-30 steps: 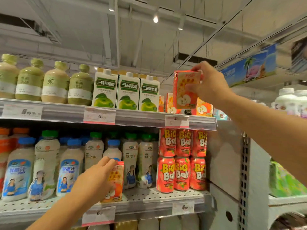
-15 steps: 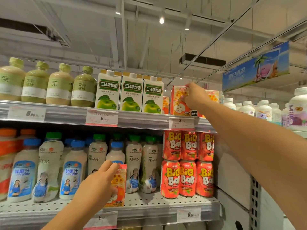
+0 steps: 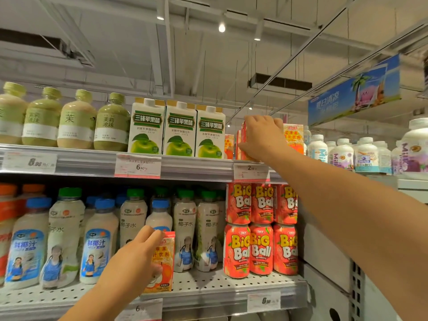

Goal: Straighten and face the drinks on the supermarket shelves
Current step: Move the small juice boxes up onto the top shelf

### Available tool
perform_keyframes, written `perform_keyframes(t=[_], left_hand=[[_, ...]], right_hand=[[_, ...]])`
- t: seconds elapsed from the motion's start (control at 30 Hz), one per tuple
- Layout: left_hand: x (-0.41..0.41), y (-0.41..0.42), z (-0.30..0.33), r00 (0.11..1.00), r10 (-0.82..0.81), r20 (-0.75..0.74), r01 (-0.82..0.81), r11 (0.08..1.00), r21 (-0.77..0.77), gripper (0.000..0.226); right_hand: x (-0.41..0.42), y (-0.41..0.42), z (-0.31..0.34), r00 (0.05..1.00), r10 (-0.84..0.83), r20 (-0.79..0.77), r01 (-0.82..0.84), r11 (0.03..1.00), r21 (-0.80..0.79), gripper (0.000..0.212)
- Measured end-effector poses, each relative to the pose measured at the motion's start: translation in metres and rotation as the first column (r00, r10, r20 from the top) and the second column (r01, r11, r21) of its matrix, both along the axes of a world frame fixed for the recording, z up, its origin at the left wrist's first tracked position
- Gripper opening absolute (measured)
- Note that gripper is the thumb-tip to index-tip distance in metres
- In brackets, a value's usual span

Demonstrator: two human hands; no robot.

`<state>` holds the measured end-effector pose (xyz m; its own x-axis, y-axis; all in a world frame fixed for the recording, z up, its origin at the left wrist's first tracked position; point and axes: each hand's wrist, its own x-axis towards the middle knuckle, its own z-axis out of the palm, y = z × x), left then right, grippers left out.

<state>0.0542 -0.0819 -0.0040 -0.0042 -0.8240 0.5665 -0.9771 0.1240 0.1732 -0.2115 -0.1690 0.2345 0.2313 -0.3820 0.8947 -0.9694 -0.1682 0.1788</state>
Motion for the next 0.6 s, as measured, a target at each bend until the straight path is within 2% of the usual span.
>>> perform_keyframes(t=[0.17, 0.23, 0.33, 0.5, 0.6], left_hand=[[-0.002, 0.002, 0.001, 1.0, -0.004, -0.011, 0.004, 1.0, 0.005, 0.043], [-0.002, 0.002, 0.001, 1.0, -0.011, -0.021, 0.011, 1.0, 0.005, 0.044], [-0.001, 0.001, -0.001, 0.998, -0.042, -0.05, 0.042, 0.999, -0.005, 0.047], [0.001, -0.001, -0.006, 0.972, -0.101, -0.213, 0.098, 0.995, -0.025, 0.055], [0.002, -0.003, -0.009, 0.942, -0.145, -0.304, 0.134, 0.989, -0.056, 0.057]], right_hand=[[-0.02, -0.001, 0.004, 1.0, -0.006, 0.008, 0.006, 0.998, 0.065, 0.073], [-0.024, -0.001, 0.004, 0.999, 0.018, 0.03, -0.022, 0.993, 0.116, 0.077], [-0.026, -0.002, 0.001, 0.996, 0.068, 0.059, -0.075, 0.991, 0.108, 0.077], [-0.025, 0.001, -0.005, 0.997, 0.054, 0.055, -0.06, 0.991, 0.116, 0.079], [-0.012, 0.017, -0.026, 0.993, 0.117, 0.019, -0.117, 0.993, -0.008, 0.068]])
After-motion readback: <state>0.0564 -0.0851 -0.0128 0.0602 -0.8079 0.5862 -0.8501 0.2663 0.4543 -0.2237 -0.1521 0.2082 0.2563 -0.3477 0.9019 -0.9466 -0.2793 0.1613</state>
